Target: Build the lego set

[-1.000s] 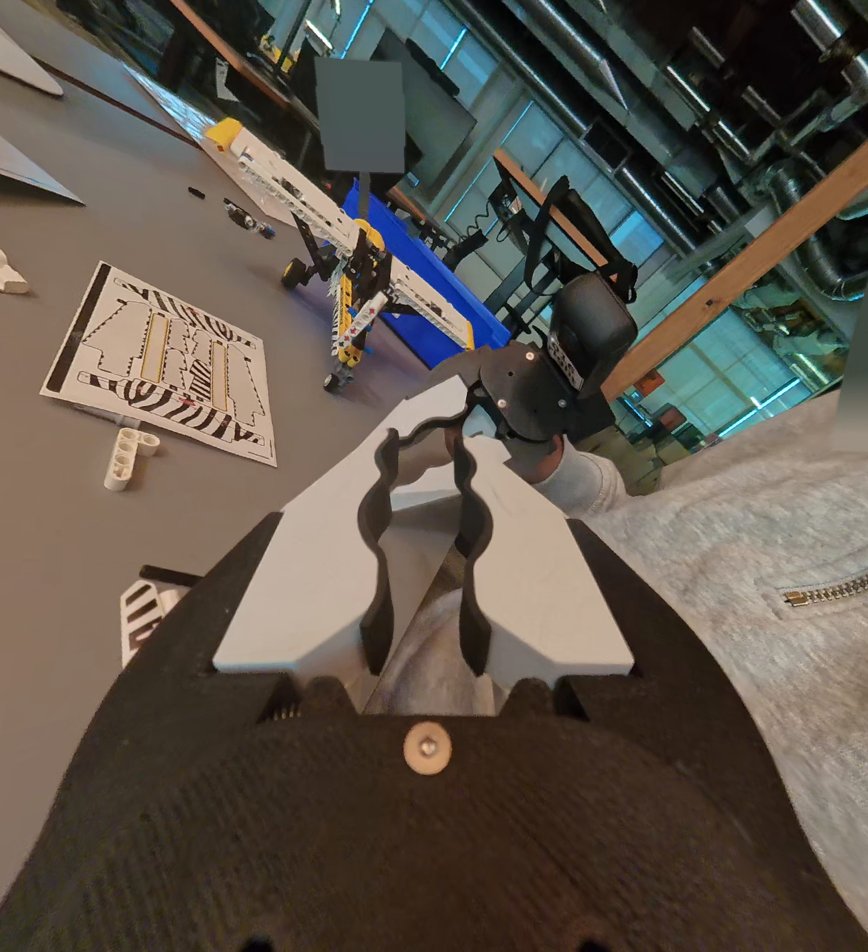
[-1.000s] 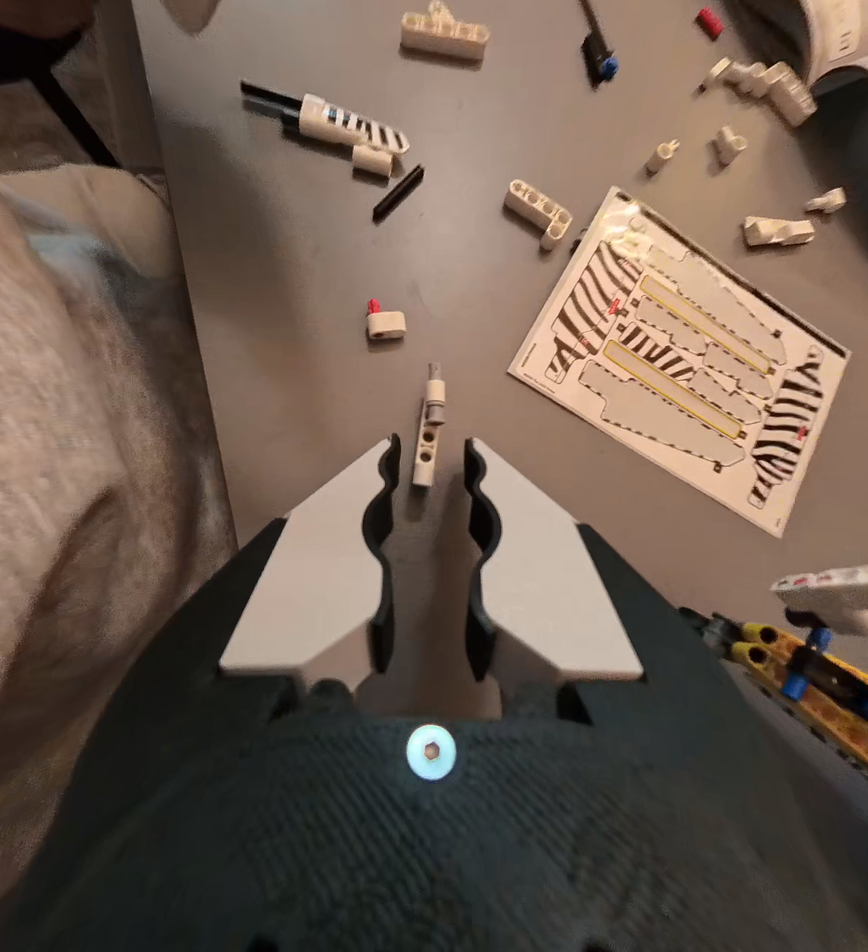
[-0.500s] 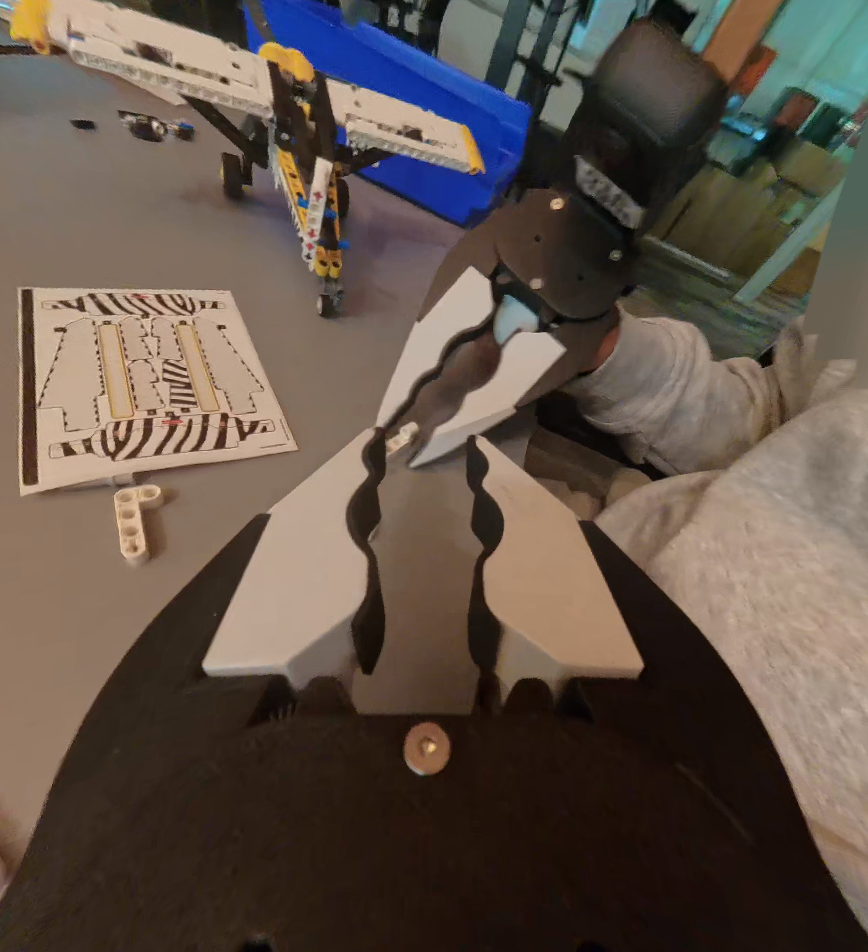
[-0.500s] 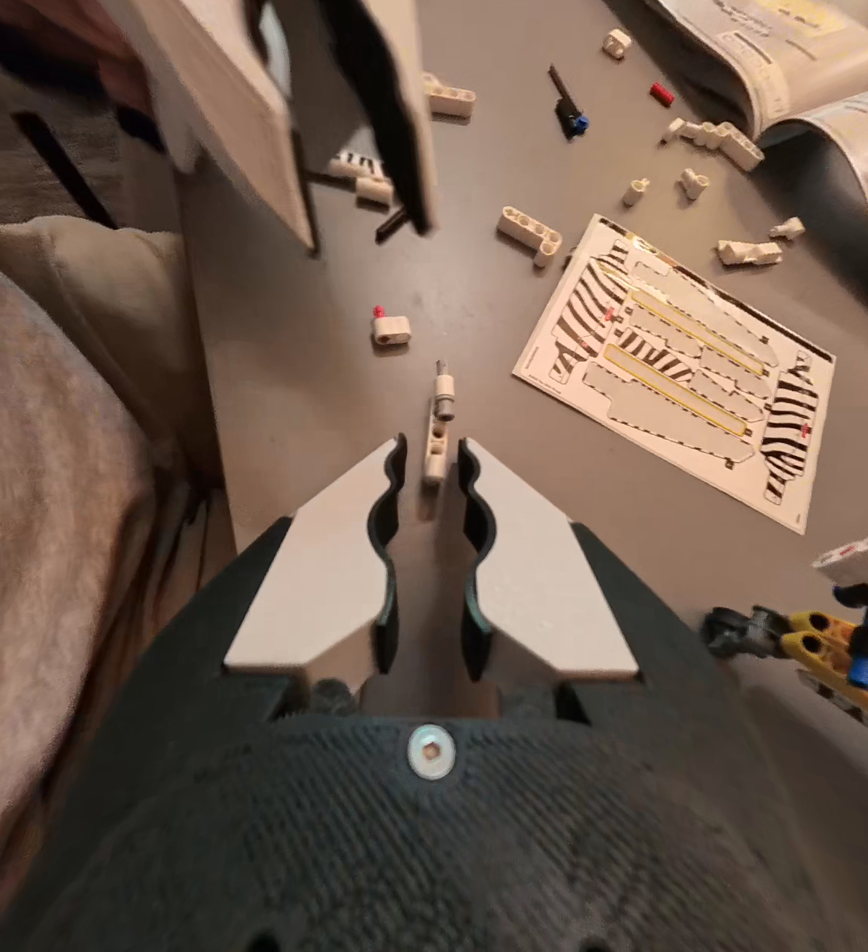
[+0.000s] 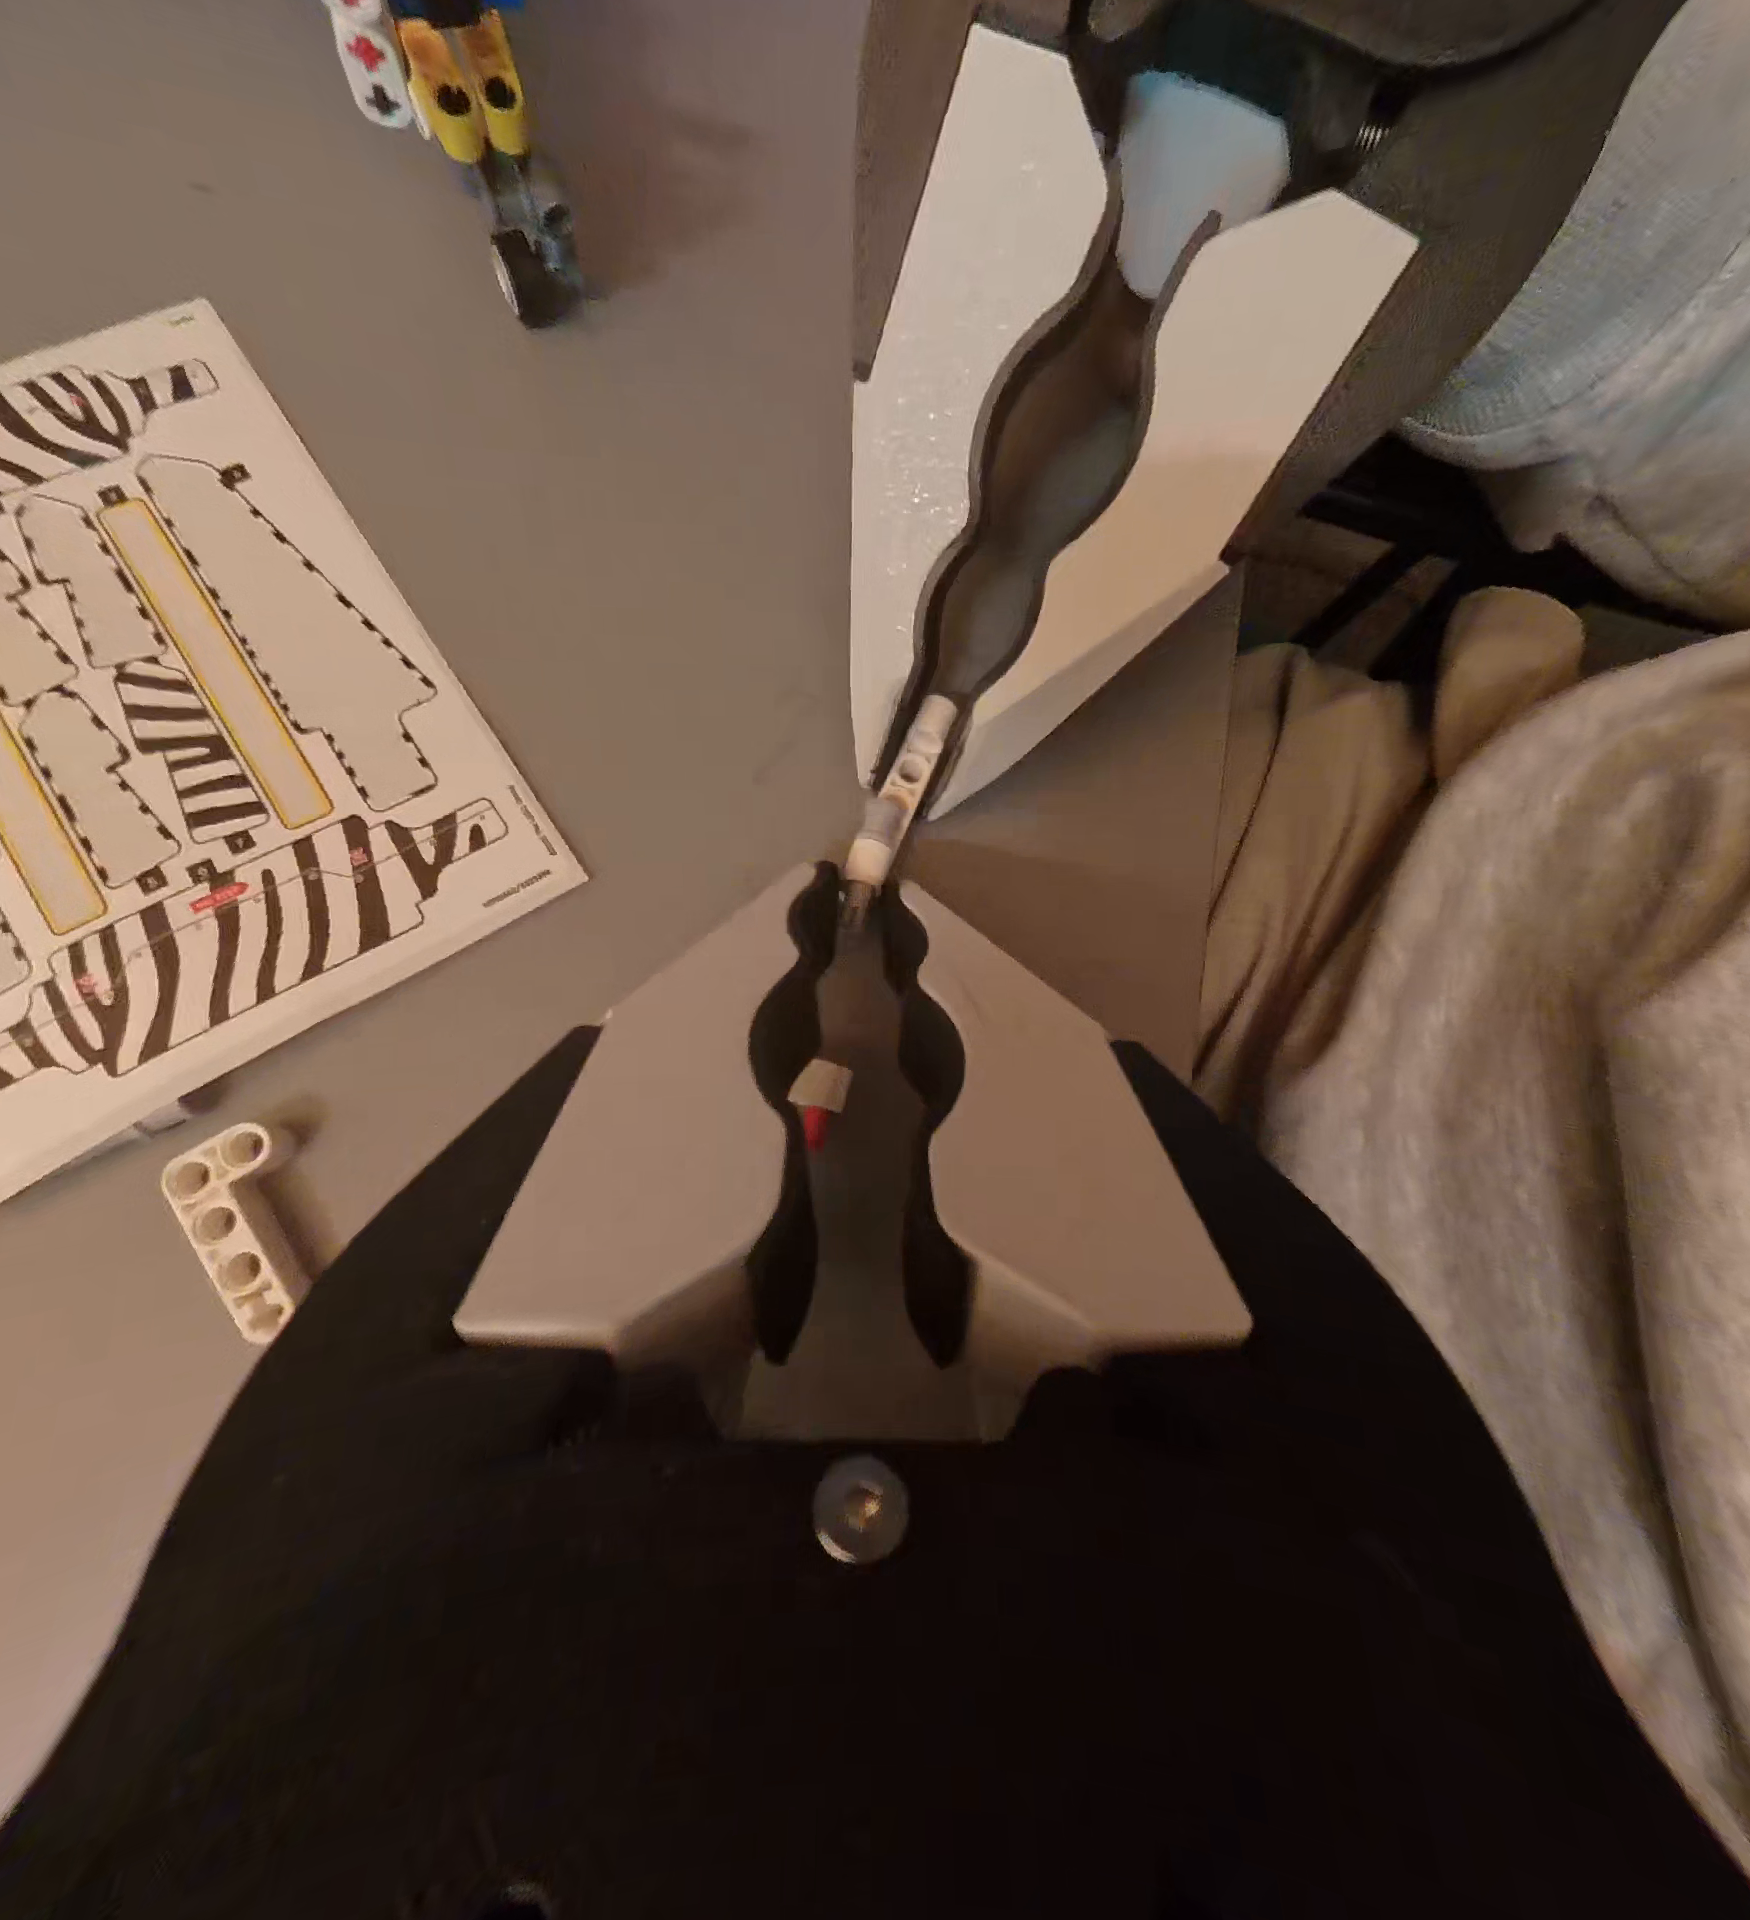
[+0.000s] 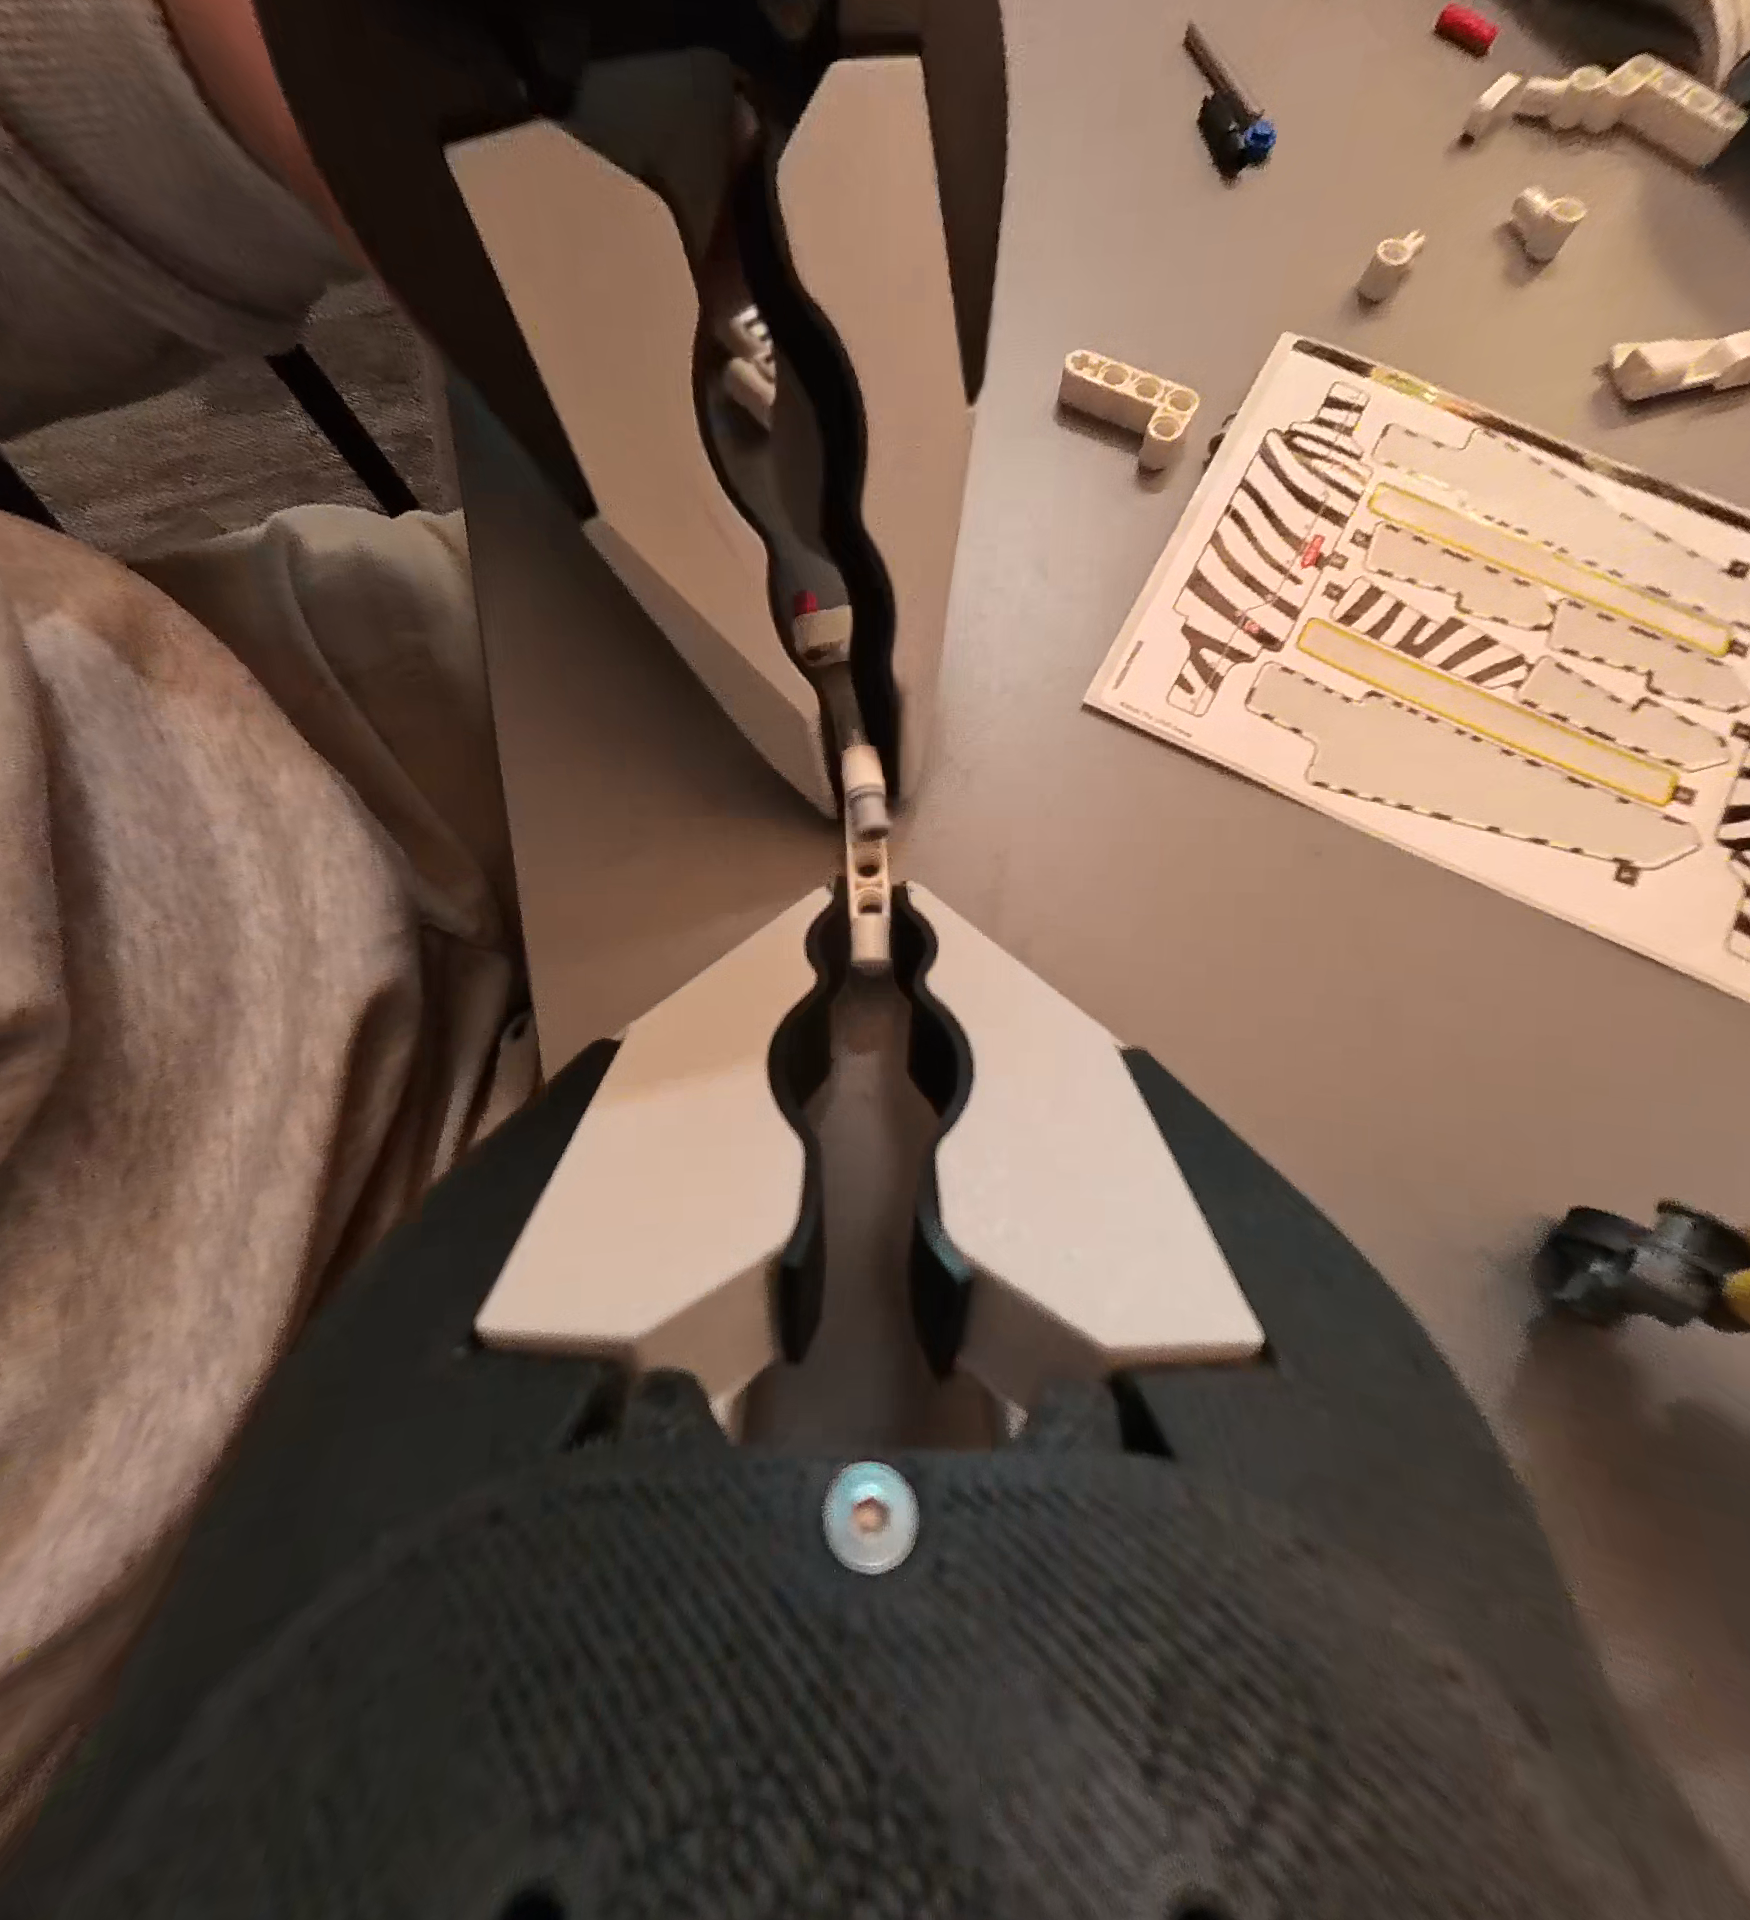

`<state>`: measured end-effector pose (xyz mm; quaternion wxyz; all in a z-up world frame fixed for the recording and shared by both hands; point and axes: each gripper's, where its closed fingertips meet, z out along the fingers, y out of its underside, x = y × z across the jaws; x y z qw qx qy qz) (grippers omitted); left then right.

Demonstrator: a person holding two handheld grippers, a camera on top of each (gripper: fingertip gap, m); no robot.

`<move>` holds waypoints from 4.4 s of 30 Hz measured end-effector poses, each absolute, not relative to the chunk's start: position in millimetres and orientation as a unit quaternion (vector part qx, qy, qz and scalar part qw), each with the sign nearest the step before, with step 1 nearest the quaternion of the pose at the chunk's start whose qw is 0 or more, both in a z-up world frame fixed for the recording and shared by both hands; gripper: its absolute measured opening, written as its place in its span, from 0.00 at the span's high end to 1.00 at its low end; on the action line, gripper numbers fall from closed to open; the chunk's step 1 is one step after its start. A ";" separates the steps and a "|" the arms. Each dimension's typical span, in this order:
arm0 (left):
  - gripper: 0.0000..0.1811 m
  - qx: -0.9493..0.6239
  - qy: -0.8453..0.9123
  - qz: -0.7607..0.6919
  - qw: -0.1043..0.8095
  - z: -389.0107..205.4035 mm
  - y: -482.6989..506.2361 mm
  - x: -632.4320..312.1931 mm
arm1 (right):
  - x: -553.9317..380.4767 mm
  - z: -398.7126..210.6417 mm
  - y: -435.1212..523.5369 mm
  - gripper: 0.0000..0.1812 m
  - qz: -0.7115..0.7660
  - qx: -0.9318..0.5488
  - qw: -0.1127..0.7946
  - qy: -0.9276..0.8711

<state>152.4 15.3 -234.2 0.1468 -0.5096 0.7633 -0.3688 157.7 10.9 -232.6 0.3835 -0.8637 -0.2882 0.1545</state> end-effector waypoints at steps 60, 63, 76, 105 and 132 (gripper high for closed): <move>0.97 -0.474 0.512 -0.709 0.100 -131.2 -0.9 154.6 | 156.6 -128.7 13.5 0.97 0.602 -0.633 0.479 -0.081; 0.97 -0.478 0.506 -0.712 0.092 -131.3 1.3 154.4 | 156.3 -128.9 15.6 0.97 0.593 -0.636 0.487 -0.081; 0.97 -0.495 0.475 -0.720 0.104 -131.7 52.5 133.4 | 168.3 -108.3 14.4 0.68 0.248 -0.632 0.713 -0.174; 0.97 -0.405 0.397 -0.805 0.171 -100.1 104.9 95.8 | 184.6 -95.3 17.7 1.00 -0.053 -0.571 0.807 -0.141; 0.97 -0.392 0.368 -0.831 0.141 -96.7 106.7 90.3 | 196.6 -93.5 25.2 0.99 -0.028 -0.578 0.809 -0.102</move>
